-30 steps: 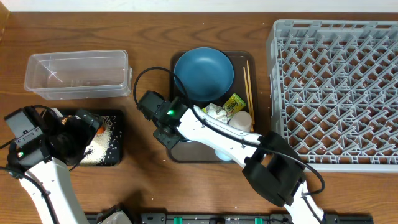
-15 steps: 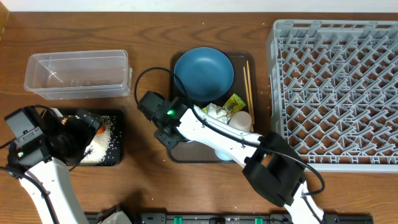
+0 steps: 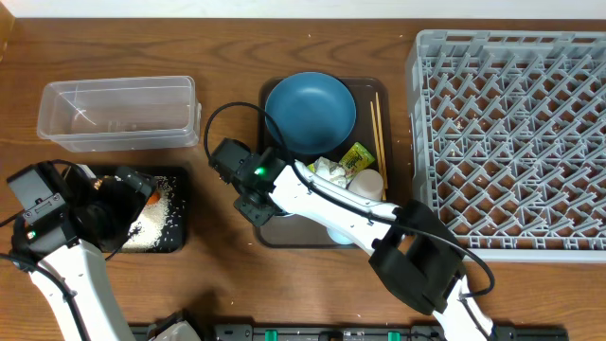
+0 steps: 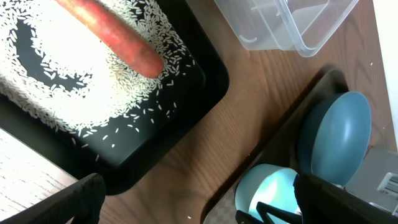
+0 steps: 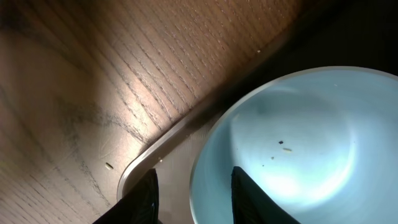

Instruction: Sort waste into correct bins and load items into the dishwasher rack

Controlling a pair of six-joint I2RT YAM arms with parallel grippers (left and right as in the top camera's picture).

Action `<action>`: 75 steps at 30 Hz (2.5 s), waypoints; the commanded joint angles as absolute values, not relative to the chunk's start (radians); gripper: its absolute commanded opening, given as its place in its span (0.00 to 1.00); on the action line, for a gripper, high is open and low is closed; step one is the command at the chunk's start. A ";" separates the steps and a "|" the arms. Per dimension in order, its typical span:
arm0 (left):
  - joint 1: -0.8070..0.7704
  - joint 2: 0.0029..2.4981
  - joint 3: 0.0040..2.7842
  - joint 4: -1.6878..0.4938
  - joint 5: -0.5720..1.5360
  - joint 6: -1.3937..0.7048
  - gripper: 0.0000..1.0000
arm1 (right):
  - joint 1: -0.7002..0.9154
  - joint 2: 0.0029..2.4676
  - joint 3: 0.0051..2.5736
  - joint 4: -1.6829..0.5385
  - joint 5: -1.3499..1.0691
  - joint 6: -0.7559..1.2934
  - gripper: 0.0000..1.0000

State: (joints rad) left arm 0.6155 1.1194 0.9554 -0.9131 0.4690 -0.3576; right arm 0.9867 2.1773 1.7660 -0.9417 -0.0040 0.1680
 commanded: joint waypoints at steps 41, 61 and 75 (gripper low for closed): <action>0.622 1.122 0.958 -0.915 0.478 -0.334 0.98 | 0.990 2.241 1.769 -0.924 0.000 0.190 0.06; 0.622 1.122 0.958 -0.915 0.478 -0.334 0.98 | 0.966 2.081 1.773 -0.933 -0.082 0.191 0.01; 0.622 1.122 0.958 -0.915 0.478 -0.334 0.98 | 0.893 1.945 1.773 -0.962 -0.140 0.186 0.17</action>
